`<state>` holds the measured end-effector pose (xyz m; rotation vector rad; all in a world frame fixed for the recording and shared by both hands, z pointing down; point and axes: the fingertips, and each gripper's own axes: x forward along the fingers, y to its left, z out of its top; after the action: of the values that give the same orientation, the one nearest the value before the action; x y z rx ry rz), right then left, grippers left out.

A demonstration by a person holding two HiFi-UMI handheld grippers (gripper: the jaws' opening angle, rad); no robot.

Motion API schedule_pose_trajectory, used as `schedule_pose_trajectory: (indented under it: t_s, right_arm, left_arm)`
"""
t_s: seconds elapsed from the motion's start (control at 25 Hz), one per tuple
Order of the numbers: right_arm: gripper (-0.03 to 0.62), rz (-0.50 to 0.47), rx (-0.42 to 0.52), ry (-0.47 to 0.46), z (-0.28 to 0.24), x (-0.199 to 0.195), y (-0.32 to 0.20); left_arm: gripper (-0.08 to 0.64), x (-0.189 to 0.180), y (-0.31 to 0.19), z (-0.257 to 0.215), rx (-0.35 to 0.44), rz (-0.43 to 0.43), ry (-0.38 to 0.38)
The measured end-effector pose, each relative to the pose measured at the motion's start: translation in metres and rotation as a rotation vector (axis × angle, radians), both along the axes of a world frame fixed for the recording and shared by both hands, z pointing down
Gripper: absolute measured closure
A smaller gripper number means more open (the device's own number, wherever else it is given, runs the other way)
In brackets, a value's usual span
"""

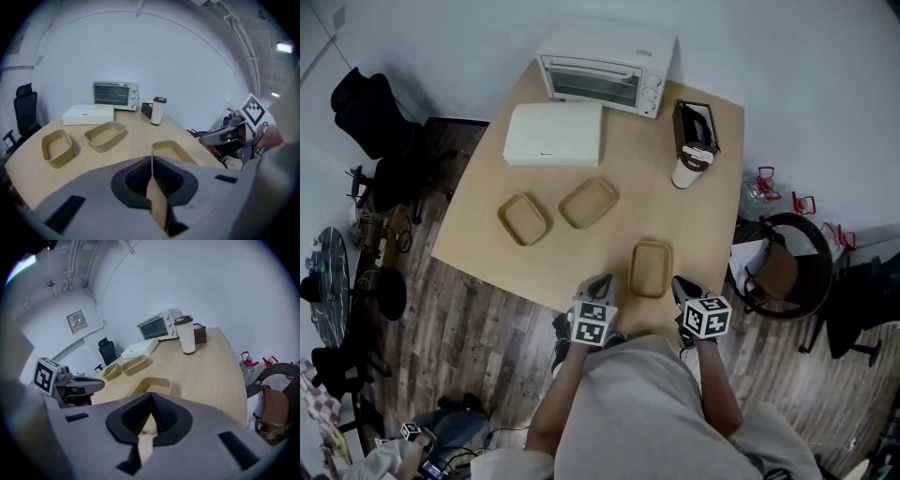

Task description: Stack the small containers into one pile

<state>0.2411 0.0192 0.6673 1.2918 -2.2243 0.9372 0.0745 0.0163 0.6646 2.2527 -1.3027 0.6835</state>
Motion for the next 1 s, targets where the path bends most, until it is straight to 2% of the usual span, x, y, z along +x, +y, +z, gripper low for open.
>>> schedule_pose_trajectory:
  t_s: [0.12,0.24,0.44,0.56,1.0]
  right_arm:
    - [0.586,0.014,-0.032,-0.029,0.005,0.002,-0.001]
    - [0.584,0.005,-0.047,-0.009,0.012,0.001,-0.006]
    - [0.548,-0.031,-0.094,0.006,0.025,-0.008,-0.008]
    - [0.52,-0.043,-0.125,0.012,0.032,-0.009,-0.01]
    - [0.489,-0.068,-0.185,0.027,0.051,-0.005,-0.008]
  left_arm:
    - [0.552,0.018,-0.007,0.007,-0.031,0.057,0.01]
    - [0.549,0.027,-0.01,0.016,-0.073,0.097,0.023]
    - [0.542,0.036,-0.014,0.028,-0.124,0.12,0.044]
    - [0.466,0.044,-0.017,0.033,-0.169,0.134,0.062]
    - [0.465,0.058,-0.01,0.061,-0.275,0.136,0.06]
